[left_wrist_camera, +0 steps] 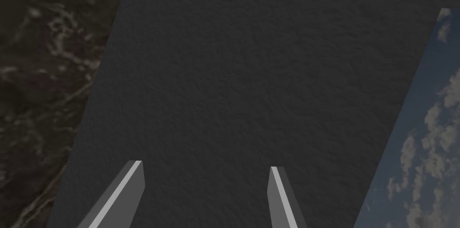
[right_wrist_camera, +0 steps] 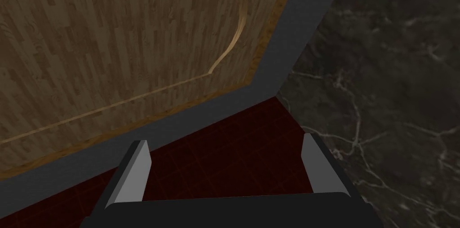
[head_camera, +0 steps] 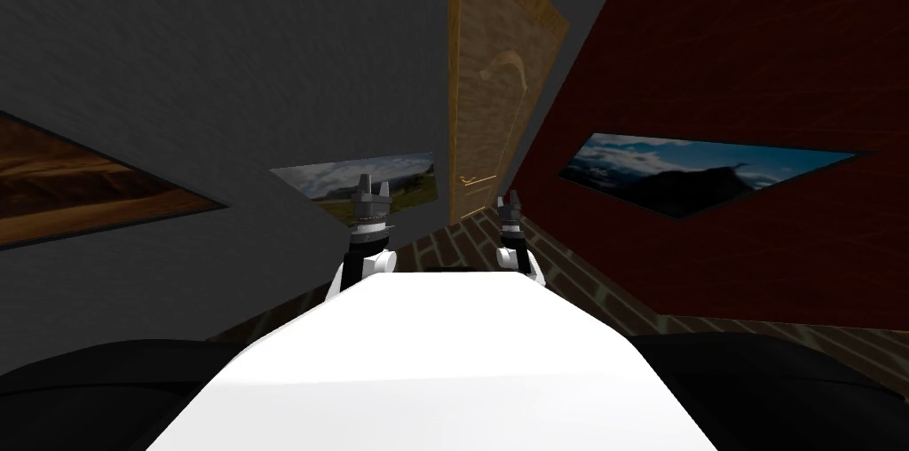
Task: Pull the door open
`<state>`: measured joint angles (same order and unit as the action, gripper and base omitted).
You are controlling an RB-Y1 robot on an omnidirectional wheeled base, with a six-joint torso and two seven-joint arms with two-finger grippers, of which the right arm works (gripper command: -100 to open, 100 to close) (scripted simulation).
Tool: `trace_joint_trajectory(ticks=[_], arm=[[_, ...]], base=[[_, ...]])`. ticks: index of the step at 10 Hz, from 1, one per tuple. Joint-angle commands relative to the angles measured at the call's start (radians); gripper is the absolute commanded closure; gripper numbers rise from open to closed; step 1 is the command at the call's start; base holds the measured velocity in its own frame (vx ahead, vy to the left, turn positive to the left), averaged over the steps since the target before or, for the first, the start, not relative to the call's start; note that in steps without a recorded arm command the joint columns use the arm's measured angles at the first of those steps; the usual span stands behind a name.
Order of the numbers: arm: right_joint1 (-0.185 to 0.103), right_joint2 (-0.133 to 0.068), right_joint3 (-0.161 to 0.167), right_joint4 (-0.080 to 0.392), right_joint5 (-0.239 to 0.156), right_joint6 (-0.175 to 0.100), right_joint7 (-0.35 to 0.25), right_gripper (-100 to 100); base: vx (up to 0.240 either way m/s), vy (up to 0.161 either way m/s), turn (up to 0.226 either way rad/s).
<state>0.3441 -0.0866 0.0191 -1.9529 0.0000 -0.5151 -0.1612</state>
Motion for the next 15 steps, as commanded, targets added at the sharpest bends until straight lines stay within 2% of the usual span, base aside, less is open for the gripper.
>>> trace_joint_trajectory(ticks=[1, 4, 5, 8, 9, 12, 13, 15], arm=[[-0.01, -0.004, 0.006, 0.036, -0.002, -0.012, 0.001, -100], [-0.045, -0.039, 0.024, 0.132, -0.018, -0.031, -0.003, -100], [-0.045, -0.039, 0.024, 0.138, -0.018, -0.031, -0.003, -100], [-0.082, -0.075, 0.043, 0.237, -0.035, -0.052, -0.007, -100], [-0.082, -0.075, 0.043, 0.246, -0.035, -0.052, -0.007, -100], [-0.121, -0.112, 0.062, 0.344, -0.053, -0.072, -0.011, -100], [-0.121, -0.112, 0.062, 0.358, -0.053, -0.072, -0.011, -100], [-0.147, -0.136, 0.076, 0.427, -0.065, -0.086, -0.013, -100]], base=[[0.061, -0.016, 0.047], [0.071, -0.033, 0.113], [0.069, -0.024, 0.031], [0.072, -0.033, 0.127], [0.062, -0.03, 0.031], [0.075, -0.032, 0.118], [0.064, -0.039, 0.057], [0.063, -0.038, 0.116]])
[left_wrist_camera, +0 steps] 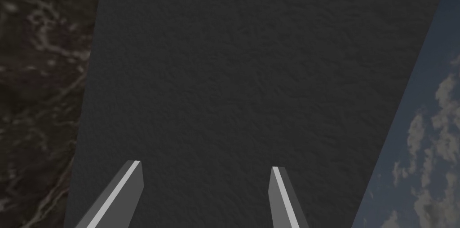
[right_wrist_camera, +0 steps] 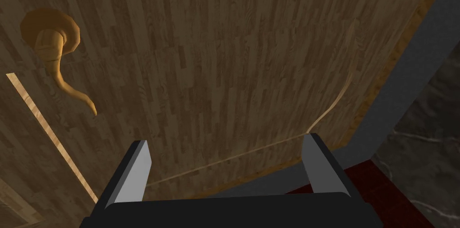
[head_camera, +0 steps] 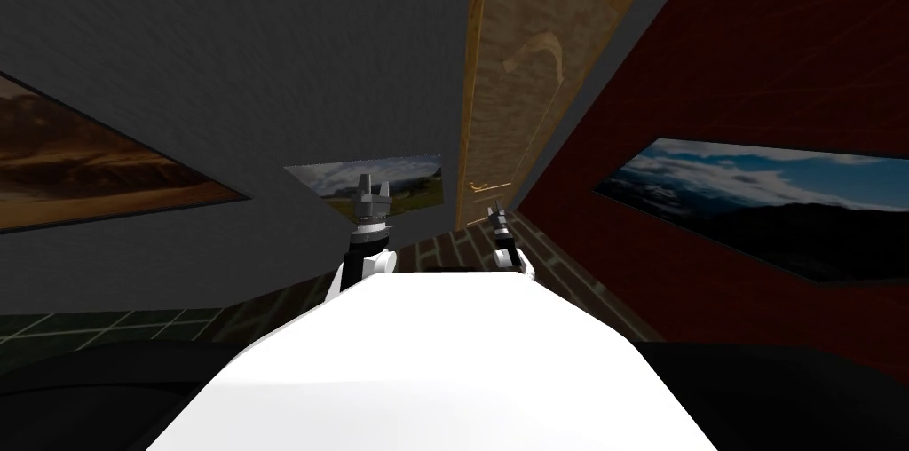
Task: Pull the door open
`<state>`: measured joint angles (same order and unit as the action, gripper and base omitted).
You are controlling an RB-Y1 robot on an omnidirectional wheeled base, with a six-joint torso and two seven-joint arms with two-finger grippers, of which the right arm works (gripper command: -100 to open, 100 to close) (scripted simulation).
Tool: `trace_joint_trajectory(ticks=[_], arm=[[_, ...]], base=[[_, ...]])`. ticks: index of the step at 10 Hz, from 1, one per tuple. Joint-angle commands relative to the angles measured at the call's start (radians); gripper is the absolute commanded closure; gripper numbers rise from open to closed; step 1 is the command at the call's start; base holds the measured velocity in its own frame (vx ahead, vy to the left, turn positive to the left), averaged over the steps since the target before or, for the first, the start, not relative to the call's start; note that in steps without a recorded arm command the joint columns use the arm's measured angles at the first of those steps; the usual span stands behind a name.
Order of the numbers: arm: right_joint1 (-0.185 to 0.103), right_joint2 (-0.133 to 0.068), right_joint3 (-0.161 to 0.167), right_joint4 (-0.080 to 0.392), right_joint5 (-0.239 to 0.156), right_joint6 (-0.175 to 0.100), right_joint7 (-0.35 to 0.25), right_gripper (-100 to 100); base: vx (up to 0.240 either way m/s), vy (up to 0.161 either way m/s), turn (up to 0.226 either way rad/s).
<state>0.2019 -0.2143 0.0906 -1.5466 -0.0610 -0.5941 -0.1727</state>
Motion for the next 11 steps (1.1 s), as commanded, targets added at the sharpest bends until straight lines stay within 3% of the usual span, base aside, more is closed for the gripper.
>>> trace_joint_trajectory(ticks=[1, 2, 6, 7, 10, 11], arm=[[-0.017, -0.021, 0.011, 0.05, -0.01, -0.014, -0.003, -100], [-0.017, -0.021, 0.011, 0.063, -0.01, -0.014, -0.003, -100], [-0.068, -0.068, 0.037, 0.197, -0.033, -0.041, -0.009, -100], [-0.068, -0.068, 0.037, 0.209, -0.033, -0.041, -0.009, -100], [-0.104, -0.101, 0.055, 0.304, -0.05, -0.06, -0.012, -100], [-0.104, -0.101, 0.055, 0.312, -0.05, -0.06, -0.012, -100]], base=[[0.088, -0.045, 0.136], [0.06, -0.034, 0.035], [0.069, -0.044, 0.128], [0.066, -0.043, 0.038], [0.068, -0.039, 0.11], [0.046, -0.041, 0.033]])
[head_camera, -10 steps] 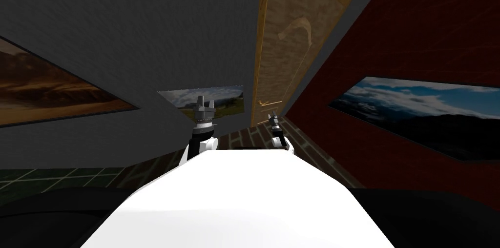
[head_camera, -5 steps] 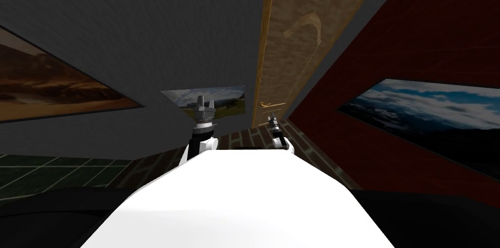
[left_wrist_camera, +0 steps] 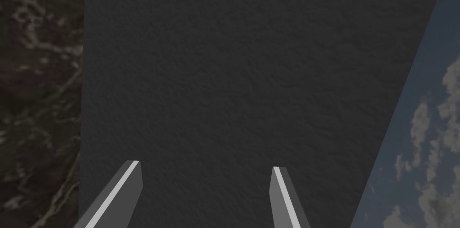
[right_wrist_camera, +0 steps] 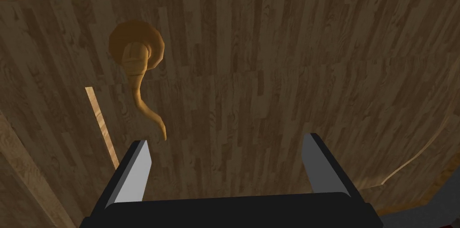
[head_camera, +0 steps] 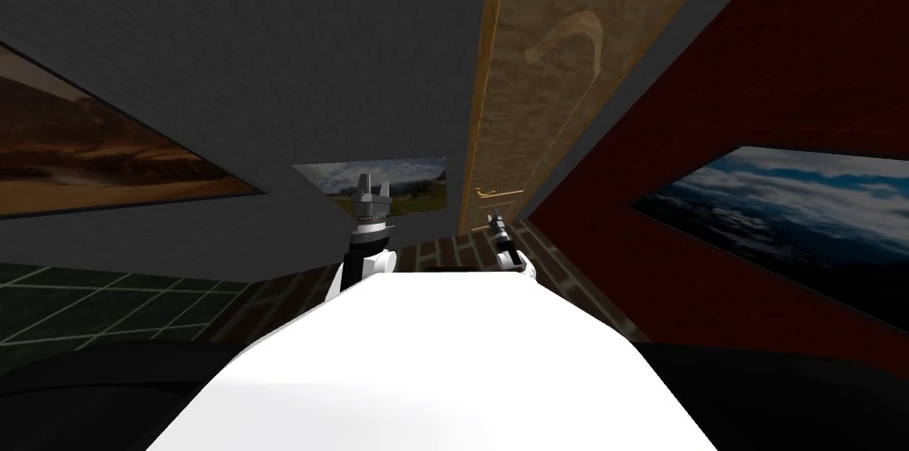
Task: Pull the door open
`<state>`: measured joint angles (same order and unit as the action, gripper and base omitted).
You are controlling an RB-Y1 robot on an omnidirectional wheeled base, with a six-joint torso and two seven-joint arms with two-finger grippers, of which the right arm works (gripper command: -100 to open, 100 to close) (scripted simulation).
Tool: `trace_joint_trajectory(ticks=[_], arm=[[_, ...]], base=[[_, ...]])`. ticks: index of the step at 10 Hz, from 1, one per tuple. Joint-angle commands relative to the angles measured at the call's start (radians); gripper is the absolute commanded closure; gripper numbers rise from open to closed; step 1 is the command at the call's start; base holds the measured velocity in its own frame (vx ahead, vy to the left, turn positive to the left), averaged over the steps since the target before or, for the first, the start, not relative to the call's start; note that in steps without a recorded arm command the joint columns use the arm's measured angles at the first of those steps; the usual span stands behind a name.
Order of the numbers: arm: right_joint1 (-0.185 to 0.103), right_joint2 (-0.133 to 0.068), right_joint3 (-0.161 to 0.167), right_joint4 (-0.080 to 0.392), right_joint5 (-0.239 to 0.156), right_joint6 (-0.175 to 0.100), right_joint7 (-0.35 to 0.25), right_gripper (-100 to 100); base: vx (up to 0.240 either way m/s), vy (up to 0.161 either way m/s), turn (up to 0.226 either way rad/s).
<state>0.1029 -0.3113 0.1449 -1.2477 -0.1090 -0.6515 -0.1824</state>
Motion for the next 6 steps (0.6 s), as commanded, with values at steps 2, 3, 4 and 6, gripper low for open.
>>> trace_joint_trajectory(ticks=[2, 3, 4, 6], arm=[[-0.027, -0.024, 0.012, 0.075, -0.012, -0.015, -0.005, -100], [-0.038, -0.034, 0.017, 0.107, -0.017, -0.021, -0.006, -100], [-0.048, -0.044, 0.023, 0.139, -0.022, -0.026, -0.007, -100], [-0.067, -0.061, 0.032, 0.193, -0.03, -0.036, -0.009, -100]], base=[[0.053, -0.047, 0.098], [0.068, -0.055, 0.118], [0.07, -0.052, 0.112], [0.081, -0.06, 0.1]])
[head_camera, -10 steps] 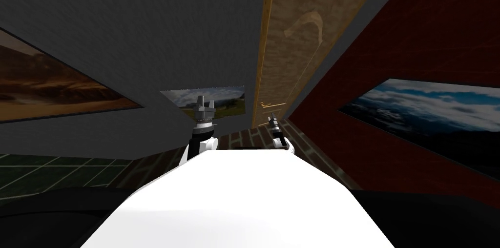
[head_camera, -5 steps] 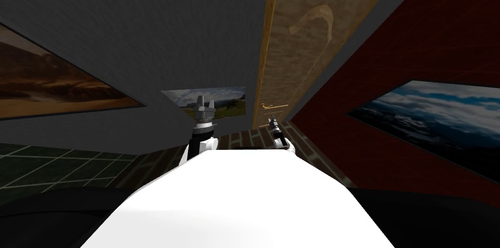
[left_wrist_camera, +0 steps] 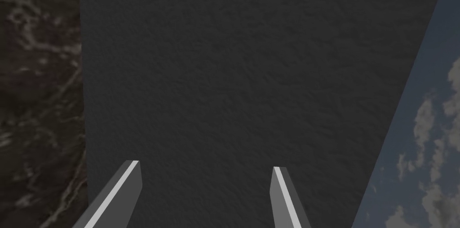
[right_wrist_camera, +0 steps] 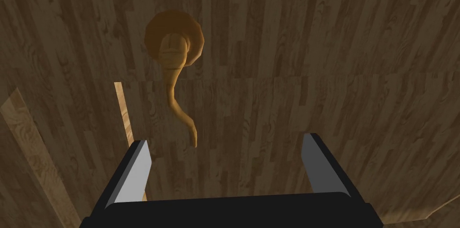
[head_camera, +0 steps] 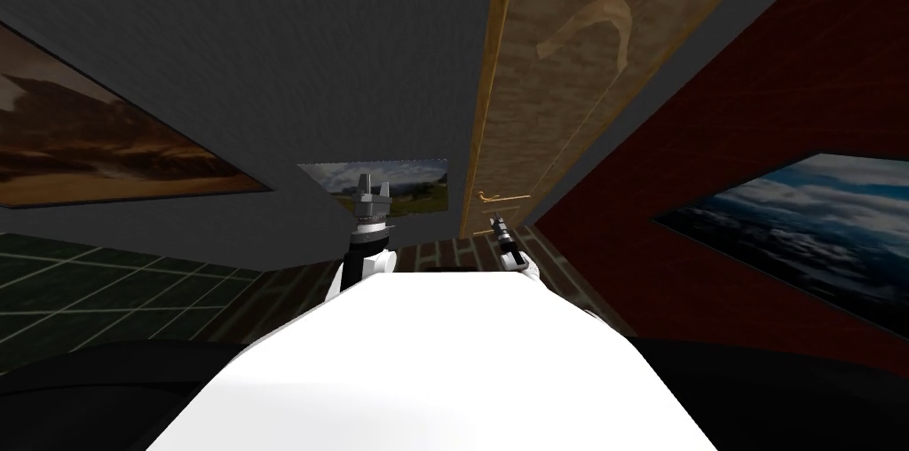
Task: Pull the door open
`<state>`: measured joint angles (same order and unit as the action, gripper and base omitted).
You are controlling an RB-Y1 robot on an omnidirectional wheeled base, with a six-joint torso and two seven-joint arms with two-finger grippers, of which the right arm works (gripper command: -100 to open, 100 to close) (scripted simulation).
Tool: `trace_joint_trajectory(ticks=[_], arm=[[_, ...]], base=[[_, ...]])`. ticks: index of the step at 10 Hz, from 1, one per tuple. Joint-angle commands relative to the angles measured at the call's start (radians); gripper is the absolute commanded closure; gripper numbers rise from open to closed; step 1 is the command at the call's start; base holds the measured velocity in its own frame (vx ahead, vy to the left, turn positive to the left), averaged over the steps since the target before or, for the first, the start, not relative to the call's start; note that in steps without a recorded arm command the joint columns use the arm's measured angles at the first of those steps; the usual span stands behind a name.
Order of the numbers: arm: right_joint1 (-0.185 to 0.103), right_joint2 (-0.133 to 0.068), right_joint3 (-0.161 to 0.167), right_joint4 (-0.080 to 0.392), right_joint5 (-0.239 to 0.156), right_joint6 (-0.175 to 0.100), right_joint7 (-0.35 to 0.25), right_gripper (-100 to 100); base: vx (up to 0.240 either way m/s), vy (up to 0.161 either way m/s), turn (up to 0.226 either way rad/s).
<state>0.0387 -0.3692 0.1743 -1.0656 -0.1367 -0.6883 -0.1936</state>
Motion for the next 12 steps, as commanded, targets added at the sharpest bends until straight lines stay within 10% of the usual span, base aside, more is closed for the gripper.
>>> trace_joint_trajectory(ticks=[1, 12], arm=[[-0.012, -0.011, 0.008, 0.037, -0.007, -0.004, 0.001, -100], [-0.057, -0.068, 0.015, 0.206, -0.038, -0.05, -0.013, -100]], base=[[0.066, -0.041, 0.094], [0.05, -0.027, 0.071]])
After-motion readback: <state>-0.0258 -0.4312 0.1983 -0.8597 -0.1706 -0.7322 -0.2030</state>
